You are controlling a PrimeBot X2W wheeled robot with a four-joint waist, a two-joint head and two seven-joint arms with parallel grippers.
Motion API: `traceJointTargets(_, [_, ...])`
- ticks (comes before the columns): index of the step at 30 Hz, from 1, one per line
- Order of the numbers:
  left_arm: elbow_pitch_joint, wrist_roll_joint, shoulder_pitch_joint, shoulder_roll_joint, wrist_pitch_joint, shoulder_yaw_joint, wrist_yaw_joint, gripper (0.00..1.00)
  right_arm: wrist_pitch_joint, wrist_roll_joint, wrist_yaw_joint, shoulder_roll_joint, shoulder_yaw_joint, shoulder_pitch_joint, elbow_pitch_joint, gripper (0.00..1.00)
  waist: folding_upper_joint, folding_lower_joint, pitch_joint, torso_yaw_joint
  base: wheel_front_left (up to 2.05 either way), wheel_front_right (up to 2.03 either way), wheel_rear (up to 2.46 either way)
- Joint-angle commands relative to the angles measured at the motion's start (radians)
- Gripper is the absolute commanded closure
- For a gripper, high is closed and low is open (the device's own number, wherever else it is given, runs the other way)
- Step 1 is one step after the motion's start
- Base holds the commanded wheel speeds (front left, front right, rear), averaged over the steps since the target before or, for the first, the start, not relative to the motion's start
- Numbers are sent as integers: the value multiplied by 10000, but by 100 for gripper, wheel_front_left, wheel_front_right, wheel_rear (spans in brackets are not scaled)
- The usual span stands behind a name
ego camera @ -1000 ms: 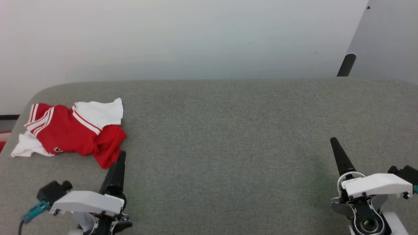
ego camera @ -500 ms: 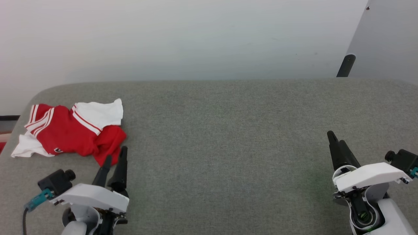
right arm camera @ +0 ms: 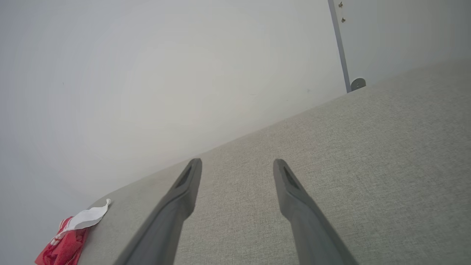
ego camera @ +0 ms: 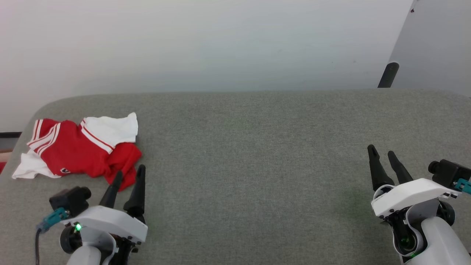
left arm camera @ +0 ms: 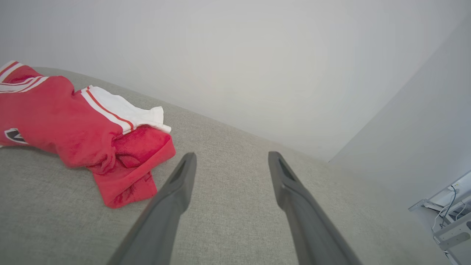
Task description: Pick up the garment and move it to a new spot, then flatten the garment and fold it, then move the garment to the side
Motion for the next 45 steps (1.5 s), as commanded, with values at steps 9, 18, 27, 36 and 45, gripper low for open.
traceJointTargets(9, [-6, 1050, -273, 193, -289, -55, -81, 0, -264, -1534, 6, 59, -258, -354, 68, 0, 0, -1, -48, 4, 0, 0, 0])
traceJointTargets(18, [-19, 1886, -308, 311, -499, -115, -118, 0, -422, -2708, 6, 148, -376, -376, 17, 0, 0, -1, -68, 7, 0, 0, 0])
traceJointTargets(27, [91, 2440, -398, 371, -709, -193, -126, 0, -568, -3490, 7, 233, -423, -364, -31, 0, 0, -1, -95, 11, 0, 0, 0])
traceJointTargets(36, [411, 2454, -483, 539, -893, -419, -134, 0, -792, -3903, 8, 272, -610, -232, -72, 0, 0, -1, -113, -33, 0, 0, 0])
traceJointTargets(45, [603, 2579, -618, 797, -1067, -716, -133, 0, -1001, -4499, 8, 308, -731, -44, -63, 0, 0, -1, -86, -87, 0, 0, 0])
